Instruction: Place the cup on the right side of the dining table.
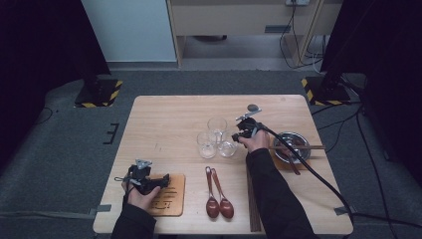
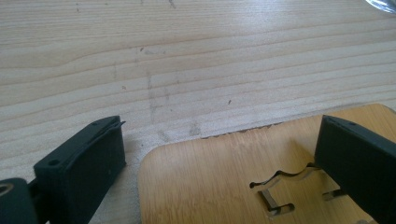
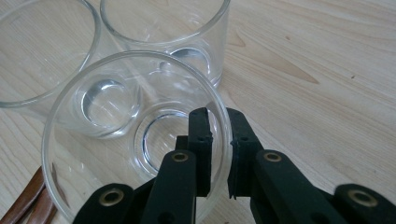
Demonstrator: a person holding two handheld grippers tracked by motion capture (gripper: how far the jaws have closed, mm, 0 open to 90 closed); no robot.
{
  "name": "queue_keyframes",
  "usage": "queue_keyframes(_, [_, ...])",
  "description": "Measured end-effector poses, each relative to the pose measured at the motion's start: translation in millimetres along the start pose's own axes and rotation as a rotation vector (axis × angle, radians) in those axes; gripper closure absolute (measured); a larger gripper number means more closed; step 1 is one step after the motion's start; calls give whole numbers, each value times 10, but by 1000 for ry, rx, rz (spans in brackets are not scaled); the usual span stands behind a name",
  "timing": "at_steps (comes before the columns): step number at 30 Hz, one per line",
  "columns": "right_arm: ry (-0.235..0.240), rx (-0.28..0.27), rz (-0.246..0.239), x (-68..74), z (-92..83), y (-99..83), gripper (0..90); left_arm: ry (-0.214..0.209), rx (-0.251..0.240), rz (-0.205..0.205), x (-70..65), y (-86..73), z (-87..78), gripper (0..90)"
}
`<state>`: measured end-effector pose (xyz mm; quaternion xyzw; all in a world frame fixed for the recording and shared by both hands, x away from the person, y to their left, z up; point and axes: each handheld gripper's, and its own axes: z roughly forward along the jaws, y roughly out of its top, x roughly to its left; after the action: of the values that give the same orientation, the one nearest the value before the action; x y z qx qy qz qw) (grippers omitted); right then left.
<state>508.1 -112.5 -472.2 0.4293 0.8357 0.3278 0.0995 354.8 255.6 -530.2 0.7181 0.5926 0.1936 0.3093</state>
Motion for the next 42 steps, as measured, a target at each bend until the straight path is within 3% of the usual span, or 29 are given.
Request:
queue_keyframes(13, [13,-77,19,-100,-285,15,833,0,0,0,0,0,0,9])
queue_keyframes(24, [-25,-138,52,-318,-518,45,834,0,0,0,0,0,0,9])
queue_keyframes(42, [-93,-141,119,-722,-601,-89,834,0,0,0,0,0,0,8])
